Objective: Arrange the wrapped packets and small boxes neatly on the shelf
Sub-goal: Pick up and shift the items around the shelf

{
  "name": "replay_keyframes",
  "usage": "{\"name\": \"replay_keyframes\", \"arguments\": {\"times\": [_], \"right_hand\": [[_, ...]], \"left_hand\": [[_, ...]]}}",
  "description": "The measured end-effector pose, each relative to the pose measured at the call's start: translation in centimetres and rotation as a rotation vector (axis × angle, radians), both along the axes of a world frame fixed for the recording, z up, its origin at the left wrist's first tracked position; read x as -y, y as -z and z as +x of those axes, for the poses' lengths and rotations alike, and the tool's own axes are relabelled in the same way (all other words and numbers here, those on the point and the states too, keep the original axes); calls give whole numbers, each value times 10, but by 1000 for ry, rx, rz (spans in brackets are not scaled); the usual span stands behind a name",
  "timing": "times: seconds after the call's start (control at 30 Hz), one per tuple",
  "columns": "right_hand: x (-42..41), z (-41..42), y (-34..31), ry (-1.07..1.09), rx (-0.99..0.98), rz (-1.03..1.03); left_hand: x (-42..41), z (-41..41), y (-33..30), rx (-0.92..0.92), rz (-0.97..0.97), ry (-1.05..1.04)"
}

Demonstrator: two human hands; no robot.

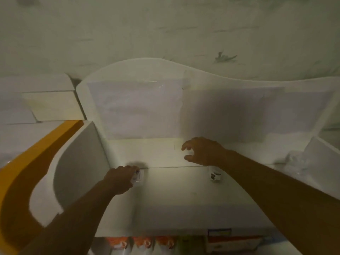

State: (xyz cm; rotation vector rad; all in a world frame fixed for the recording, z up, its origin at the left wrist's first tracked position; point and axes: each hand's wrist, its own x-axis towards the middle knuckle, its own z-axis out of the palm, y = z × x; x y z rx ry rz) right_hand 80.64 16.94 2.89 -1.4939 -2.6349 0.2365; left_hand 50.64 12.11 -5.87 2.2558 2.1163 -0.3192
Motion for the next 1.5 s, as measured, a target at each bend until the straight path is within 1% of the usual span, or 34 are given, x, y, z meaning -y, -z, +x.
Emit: {"name": "replay_keyframes", "arguments": {"times": [0.13, 0.4, 0.5, 0.6, 0.7, 0.83, 0.93, 1.0, 1.1, 1.23, 1.33, 1.43, 1.5], "right_hand": [[2, -5, 6, 9, 19, -27], [4, 1, 1, 52, 24, -30], [6, 3, -3, 57, 47, -50], [7, 2, -15, 58, 70, -55], [5, -6, -37, 59, 49, -51], [9, -27, -68, -46, 81, 2], [16, -43, -85, -75, -3, 51], [22, -55, -91, -73, -53, 56], [31, -79, -97, -81, -38, 79], [45, -126, -110, -86, -76, 108], [62, -176, -115, -90, -94, 137], [82, -239, -119, -115, -132, 167], [97, -284, -123, -140, -135, 174]], "left_hand": [[-4, -1, 8, 34, 1, 2], [-12, -3, 12, 31, -9, 46], [-10, 0, 5, -2, -16, 66], [-7, 3, -19, 23, 22, 87], [-1, 2, -60, 78, 109, 104], [15, -8, -129, 82, 207, 139], [25, -30, -174, 90, 265, 138], [29, -45, -191, 89, 278, 127], [34, -60, -198, 95, 277, 92], [49, -95, -202, 117, 309, 136], [72, -151, -207, 121, 326, 117], [97, -225, -207, 127, 349, 83], [114, -274, -203, 112, 331, 56]]}}
